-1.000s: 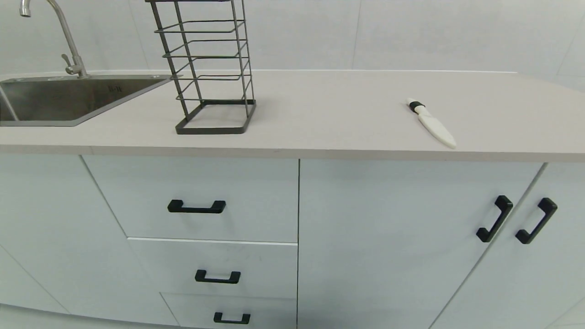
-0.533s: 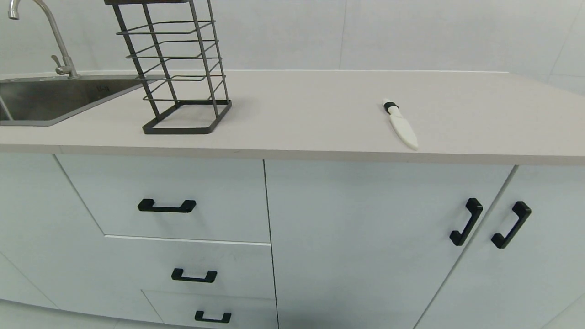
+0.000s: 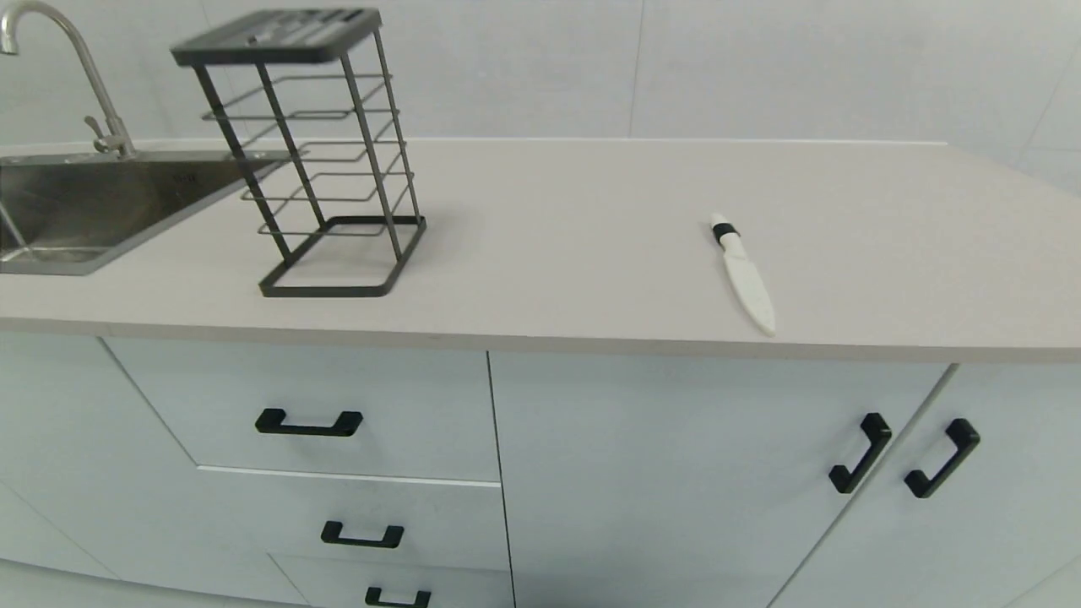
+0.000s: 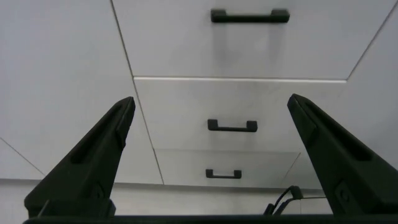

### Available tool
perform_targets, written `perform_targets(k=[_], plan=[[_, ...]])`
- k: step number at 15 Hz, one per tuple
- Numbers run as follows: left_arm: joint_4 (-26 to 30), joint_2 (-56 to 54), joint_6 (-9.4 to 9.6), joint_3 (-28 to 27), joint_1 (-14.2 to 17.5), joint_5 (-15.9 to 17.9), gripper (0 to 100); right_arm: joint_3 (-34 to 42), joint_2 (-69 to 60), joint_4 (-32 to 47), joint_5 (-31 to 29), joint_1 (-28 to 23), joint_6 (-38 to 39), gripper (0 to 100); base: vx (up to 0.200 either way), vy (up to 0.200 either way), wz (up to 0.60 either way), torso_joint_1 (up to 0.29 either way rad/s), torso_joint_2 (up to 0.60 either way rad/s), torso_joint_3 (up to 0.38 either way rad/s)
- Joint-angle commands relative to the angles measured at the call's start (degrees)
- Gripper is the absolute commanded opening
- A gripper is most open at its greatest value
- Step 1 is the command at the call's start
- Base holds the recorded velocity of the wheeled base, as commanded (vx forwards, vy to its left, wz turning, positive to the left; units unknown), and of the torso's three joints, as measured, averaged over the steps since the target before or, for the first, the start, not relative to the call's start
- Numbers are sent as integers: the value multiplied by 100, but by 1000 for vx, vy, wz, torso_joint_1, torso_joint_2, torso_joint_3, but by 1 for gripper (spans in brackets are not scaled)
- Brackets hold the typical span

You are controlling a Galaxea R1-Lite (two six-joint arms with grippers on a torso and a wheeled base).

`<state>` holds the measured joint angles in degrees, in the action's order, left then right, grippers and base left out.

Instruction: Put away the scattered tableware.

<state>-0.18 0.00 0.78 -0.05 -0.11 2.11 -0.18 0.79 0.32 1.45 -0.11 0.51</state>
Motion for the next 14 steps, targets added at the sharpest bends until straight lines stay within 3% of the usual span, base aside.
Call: perform_targets(k=[1,5,7,12,14], plan=[[1,0,1,-4,2,0,100,1,9,3,4,2,-7,100,0,0,0,193,-667,-173],[1,0,1,5,2,0,100,1,9,3,4,2,2,100,0,0,0,234,-516,-216],[1,0,1,5,2,0,100,1,0,3,4,2,2,100,0,0,0,51,-481,-224],[9,0,-8,5,2,0,100,1,0,3,4,2,2,100,200,0,0,328,-490,-227],[1,0,-8,5,2,-9,100,1,9,3,4,2,2,100,0,0,0,320,-491,-241]])
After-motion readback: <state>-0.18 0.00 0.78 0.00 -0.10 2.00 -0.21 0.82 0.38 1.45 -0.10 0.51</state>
